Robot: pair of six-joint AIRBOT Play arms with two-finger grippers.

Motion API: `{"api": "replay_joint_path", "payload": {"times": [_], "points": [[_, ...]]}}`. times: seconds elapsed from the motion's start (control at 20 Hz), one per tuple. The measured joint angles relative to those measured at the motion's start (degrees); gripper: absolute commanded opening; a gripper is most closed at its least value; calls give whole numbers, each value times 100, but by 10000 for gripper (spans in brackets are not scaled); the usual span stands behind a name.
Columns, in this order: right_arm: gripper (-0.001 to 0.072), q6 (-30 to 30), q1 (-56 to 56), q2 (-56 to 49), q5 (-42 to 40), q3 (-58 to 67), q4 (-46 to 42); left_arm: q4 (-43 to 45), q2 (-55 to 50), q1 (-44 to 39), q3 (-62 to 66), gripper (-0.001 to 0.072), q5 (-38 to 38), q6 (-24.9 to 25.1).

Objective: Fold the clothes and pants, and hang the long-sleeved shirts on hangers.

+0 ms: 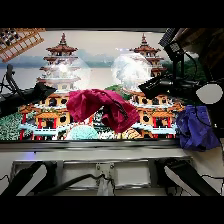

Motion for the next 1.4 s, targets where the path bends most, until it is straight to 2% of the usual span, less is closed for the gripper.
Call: {"api": "replay_joint_path", "payload": {"times": [0.1, 0.5, 0.85, 1.1, 1.15, 1.2, 1.25, 1.35, 1.4], "points": [[428, -2, 0, -2, -39, 0, -2, 0, 0, 0, 0, 10, -2, -2], [428, 2, 0, -9, -1049, 0, 20, -98, 0, 0, 0, 10, 7, 0], [429, 756, 4, -42, -476, -1073, -24, -188, -42, -160, -2, 10, 116, 26], [429, 1025, 4, -37, -494, -1965, 125, 11, -267, -345, -2, 24, 153, 111], [430, 1095, 4, -37, -514, -2061, 129, 26, -328, -363, -2, 210, 155, 120], [431, 1244, 4, -37, -522, -2153, 131, 37, -393, -387, -2, 358, 155, 125], [434, 1425, 4, -37, -538, -2249, 127, 37, -474, -422, -2, 364, 151, 125], [558, 1823, -28, -37, -597, -2428, -2, -120, -662, -520, -2, 473, 37, 459], [576, 2035, -105, -37, -636, -2522, -129, -256, -763, -592, 9, 508, -96, 752]]}}
